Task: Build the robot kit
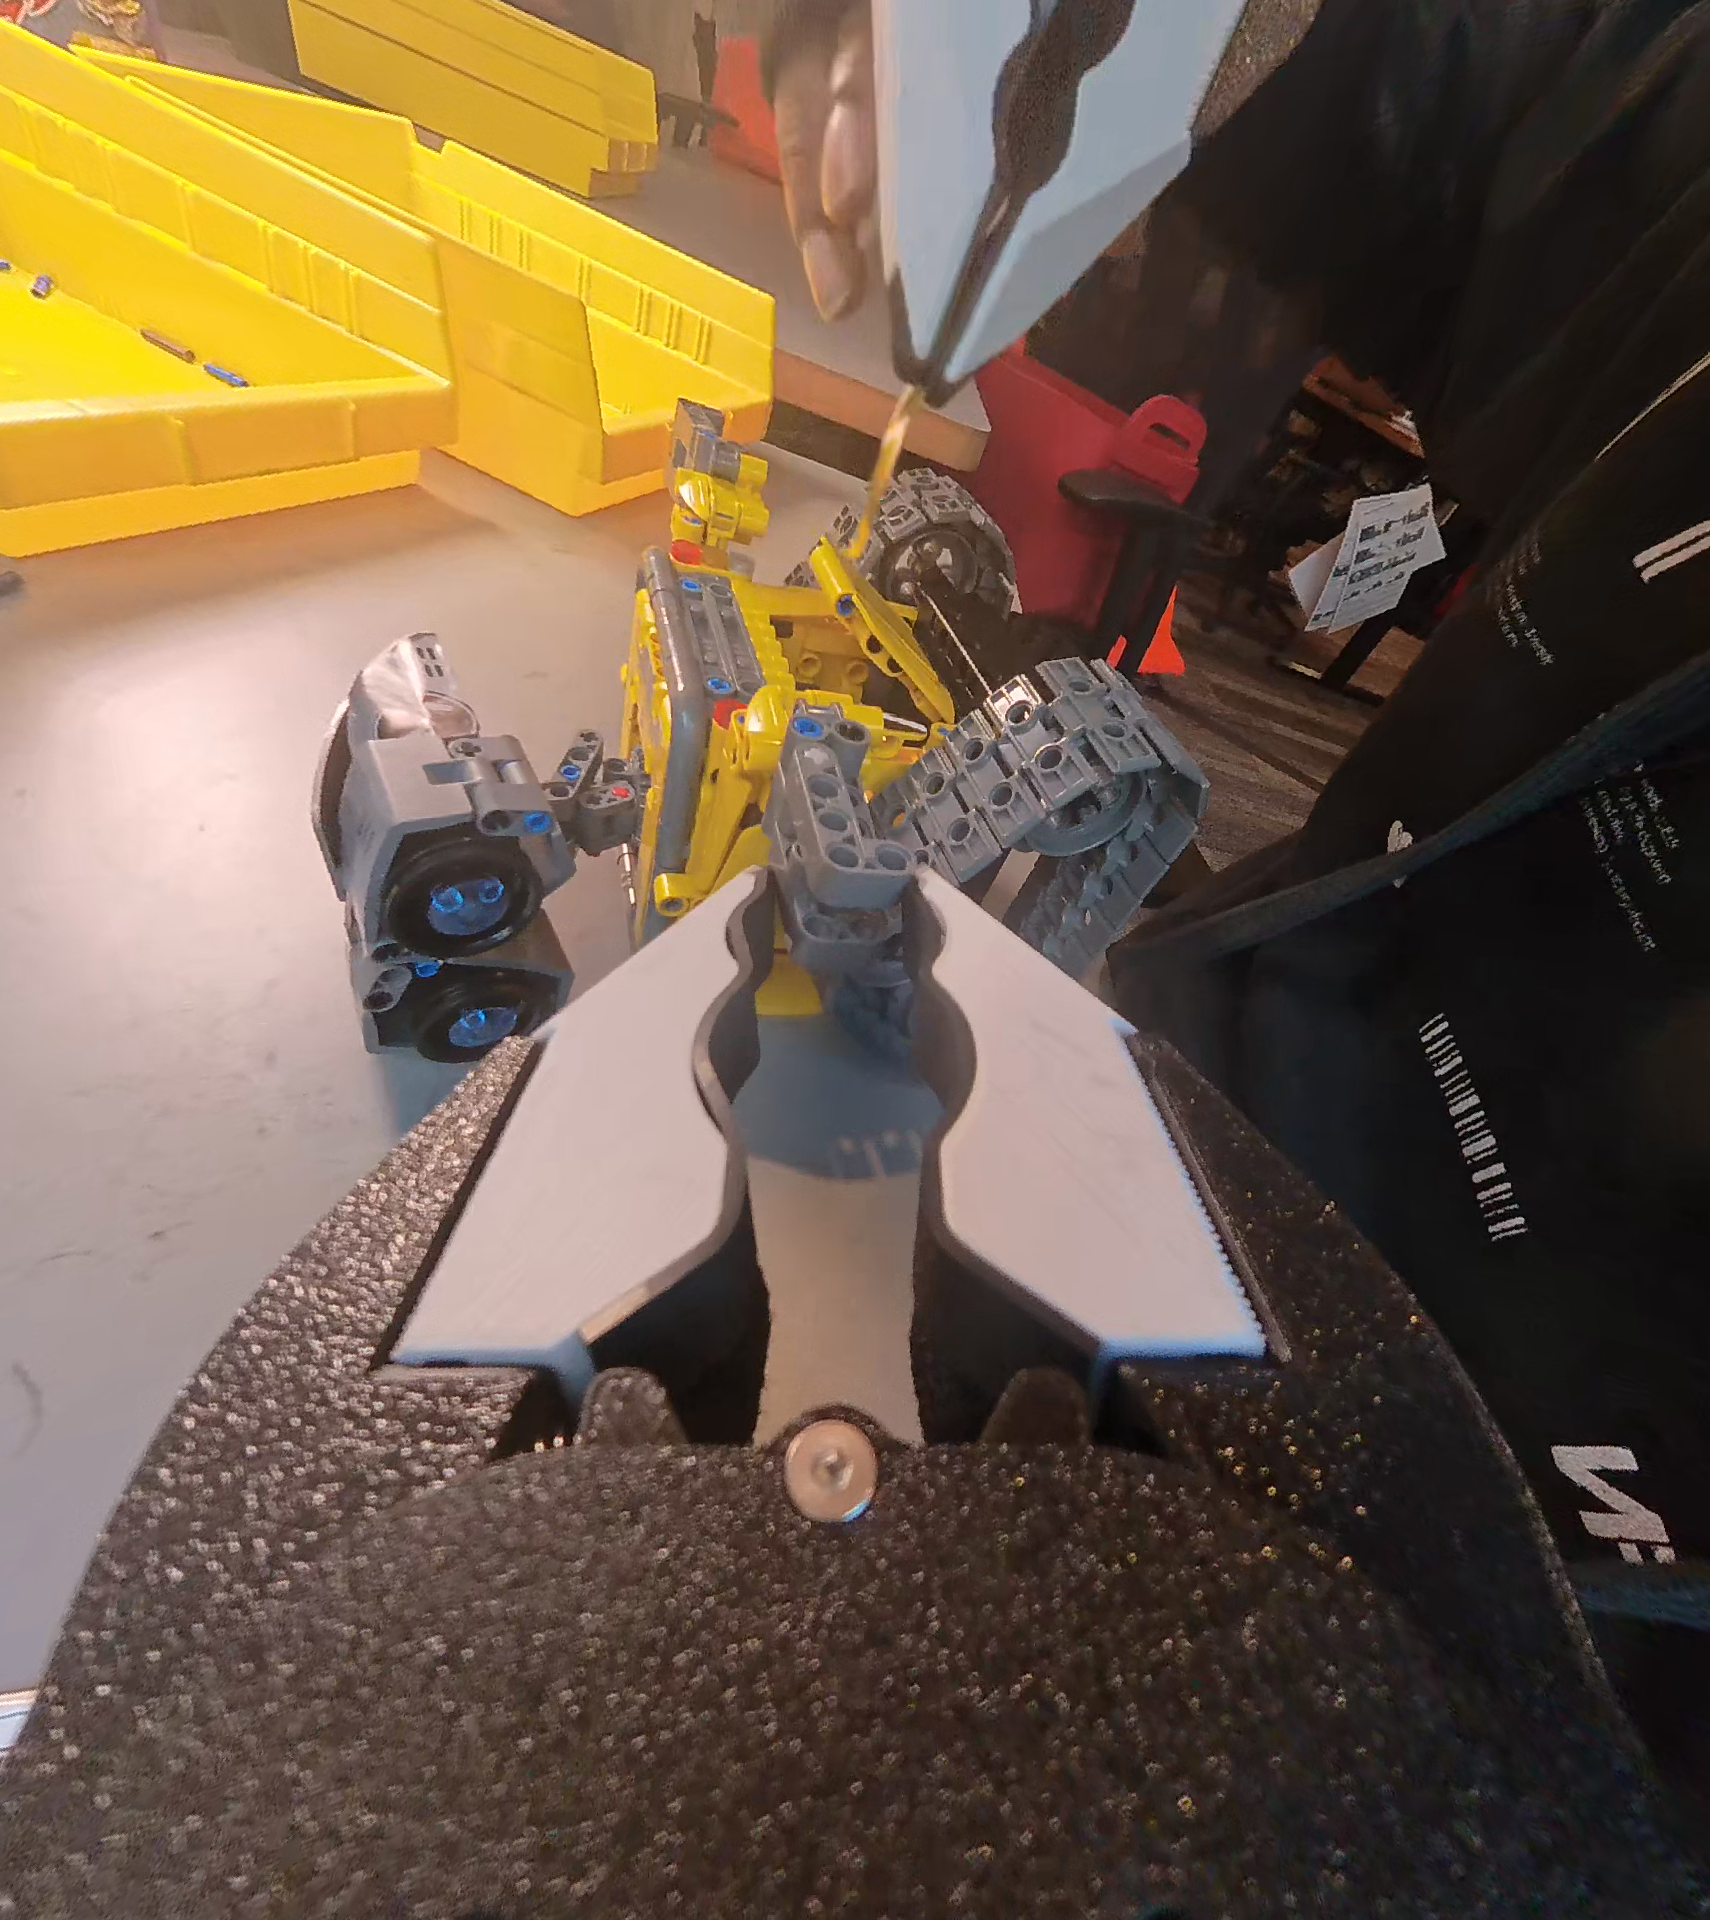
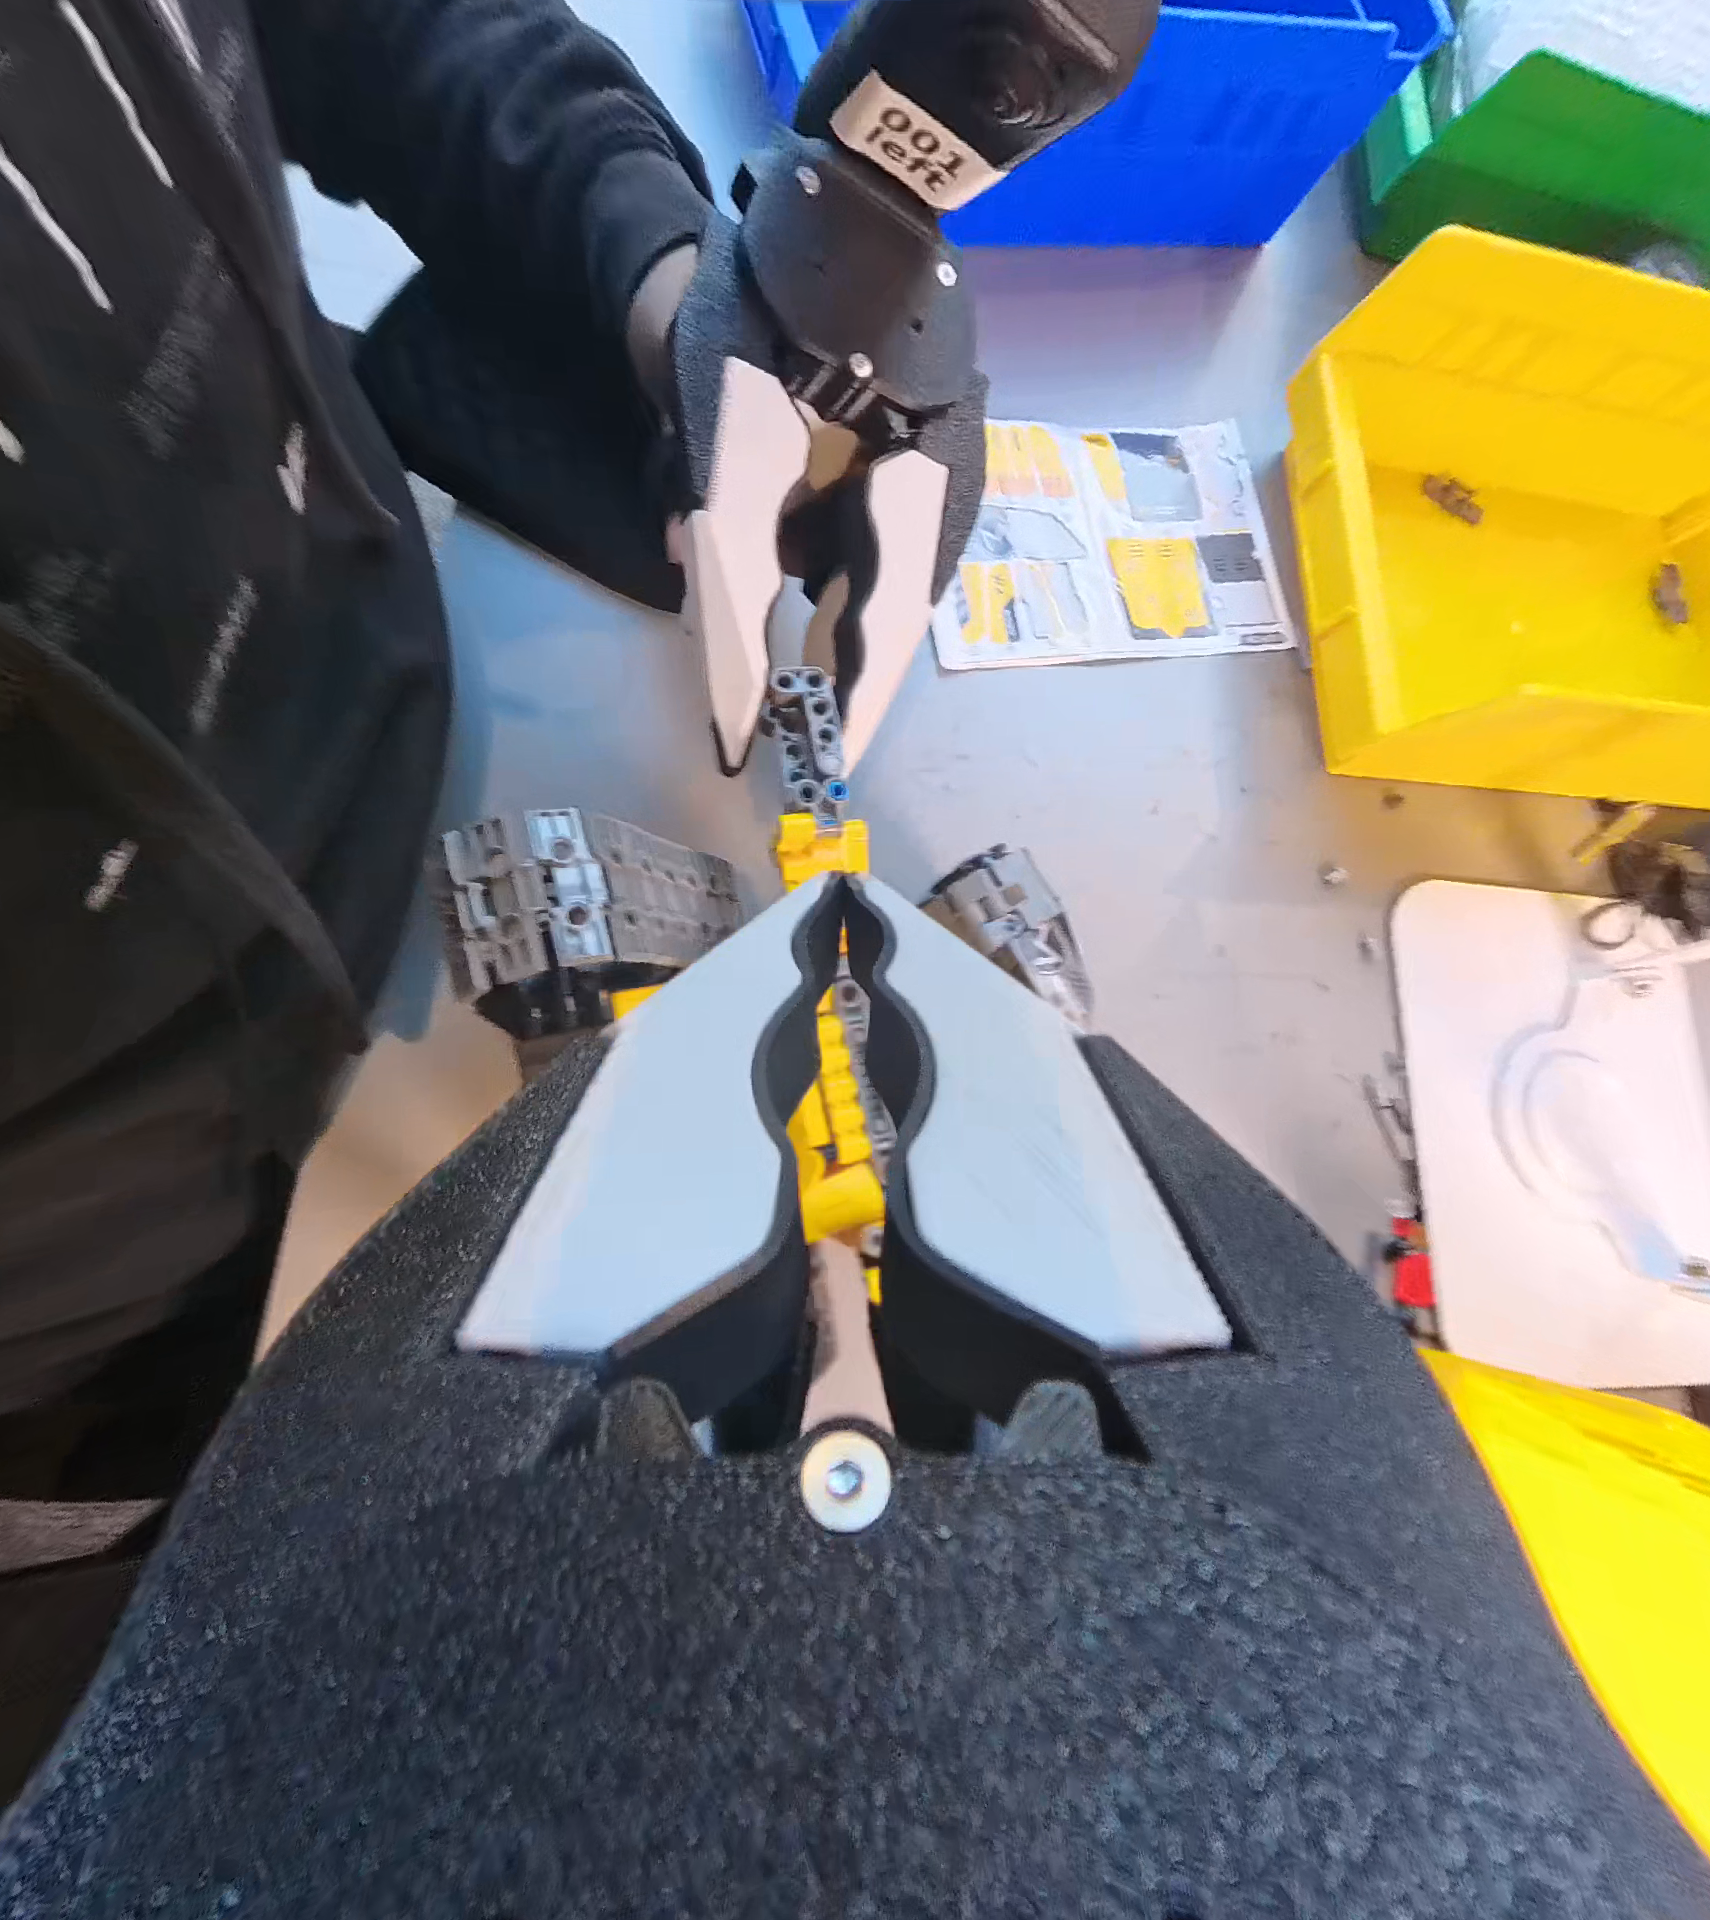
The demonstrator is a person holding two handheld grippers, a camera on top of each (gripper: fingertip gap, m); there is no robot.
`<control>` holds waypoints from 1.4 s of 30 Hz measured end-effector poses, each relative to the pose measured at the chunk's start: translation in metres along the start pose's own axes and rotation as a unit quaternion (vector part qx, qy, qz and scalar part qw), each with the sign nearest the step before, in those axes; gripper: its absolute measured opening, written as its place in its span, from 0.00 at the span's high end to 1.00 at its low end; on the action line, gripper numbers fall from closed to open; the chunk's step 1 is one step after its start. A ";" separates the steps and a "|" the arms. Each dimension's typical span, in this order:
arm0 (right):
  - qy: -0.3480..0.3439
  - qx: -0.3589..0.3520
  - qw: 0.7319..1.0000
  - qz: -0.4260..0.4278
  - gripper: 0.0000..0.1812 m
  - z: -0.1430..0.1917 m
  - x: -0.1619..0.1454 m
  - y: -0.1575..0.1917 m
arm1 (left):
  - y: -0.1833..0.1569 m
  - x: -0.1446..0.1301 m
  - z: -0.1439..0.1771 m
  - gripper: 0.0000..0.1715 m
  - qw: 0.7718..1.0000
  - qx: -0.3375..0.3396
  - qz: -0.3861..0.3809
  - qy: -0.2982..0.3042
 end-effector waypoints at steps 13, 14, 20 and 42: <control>-0.239 0.017 0.966 -0.093 1.00 0.014 0.008 0.001 | 0.000 -0.001 0.000 0.86 1.000 -0.004 0.004 0.000; -0.229 0.013 0.969 -0.090 1.00 0.012 0.007 -0.001 | 0.000 -0.001 0.000 0.86 1.000 -0.004 0.004 -0.001; -0.218 -0.016 0.973 -0.071 1.00 0.020 0.008 -0.007 | -0.001 0.003 0.003 0.86 1.000 -0.013 0.001 -0.012; -0.254 -0.170 0.949 -0.082 1.00 0.092 -0.056 0.023 | -0.008 0.055 -0.091 1.00 0.940 -0.026 -0.240 0.240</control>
Point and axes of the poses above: each gripper's, where its closed fingertips meet, z back along the fingers, x out of its top, y = z × x across the jaws, the point moved 5 cm from there along z, back along the fingers, and after that the axes turned 14 degrees about x, right-handed, at the moved point
